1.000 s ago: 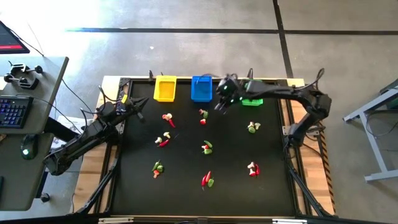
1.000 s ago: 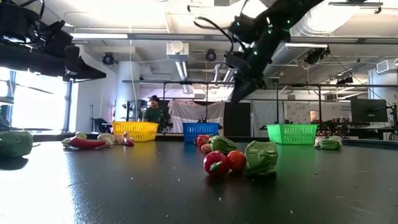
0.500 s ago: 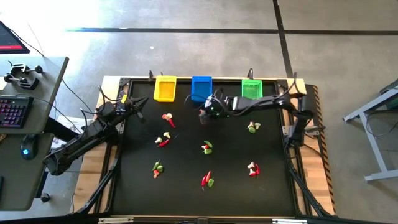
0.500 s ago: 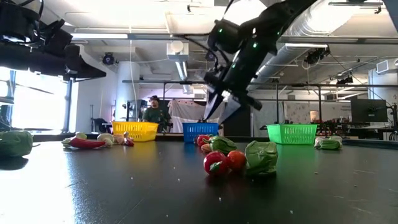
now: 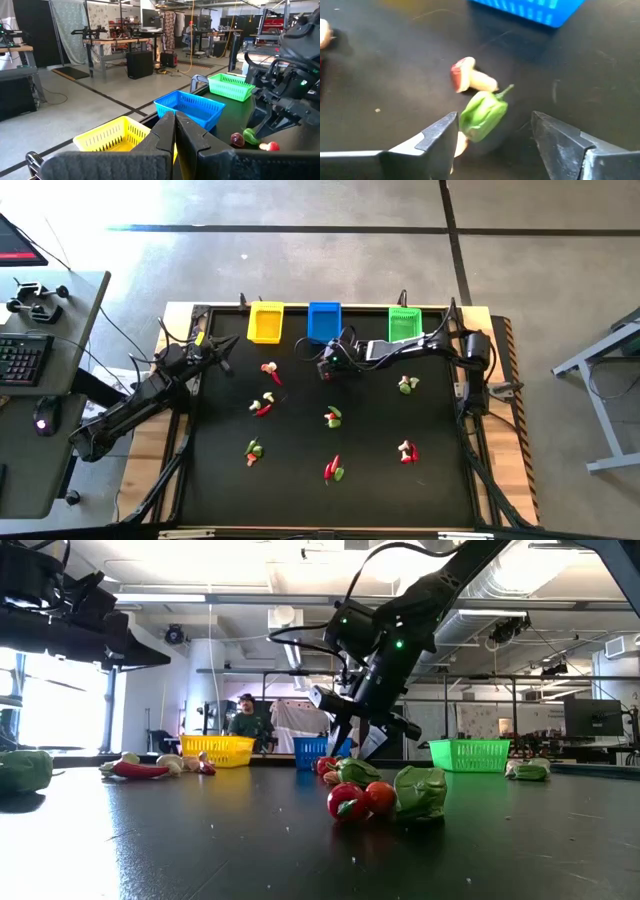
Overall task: Sort produce into baskets
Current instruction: Put the green chili pepper into the blue bin
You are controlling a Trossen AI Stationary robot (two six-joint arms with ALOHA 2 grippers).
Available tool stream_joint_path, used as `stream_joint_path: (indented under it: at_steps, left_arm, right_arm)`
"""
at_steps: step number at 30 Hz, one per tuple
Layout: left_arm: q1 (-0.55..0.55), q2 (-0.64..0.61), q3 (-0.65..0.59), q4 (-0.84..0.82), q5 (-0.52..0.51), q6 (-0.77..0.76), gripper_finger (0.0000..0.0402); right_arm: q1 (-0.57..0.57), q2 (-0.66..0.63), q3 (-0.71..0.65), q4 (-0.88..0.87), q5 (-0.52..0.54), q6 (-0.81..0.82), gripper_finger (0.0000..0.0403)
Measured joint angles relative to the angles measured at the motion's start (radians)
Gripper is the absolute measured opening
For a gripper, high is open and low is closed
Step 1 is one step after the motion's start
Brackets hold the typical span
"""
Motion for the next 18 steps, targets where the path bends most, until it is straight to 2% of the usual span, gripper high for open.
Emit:
stream_joint_path:
  at_steps: [4,11,18]
  left_arm:
    - [0.0,0.0,0.0,-0.001,-0.021,0.0,0.0]
    - [0.0,0.0,0.0,-0.003,-0.03,-0.007,0.0]
    - [0.0,0.0,0.0,-0.003,-0.03,-0.009,0.0]
  right_arm:
    - [0.0,-0.001,0.0,0.001,0.04,-0.006,0.0206]
    - [-0.012,-0.001,0.0,-0.023,0.038,-0.063,0.0128]
    - [-0.03,-0.003,0.002,-0.052,0.015,-0.132,0.0101]
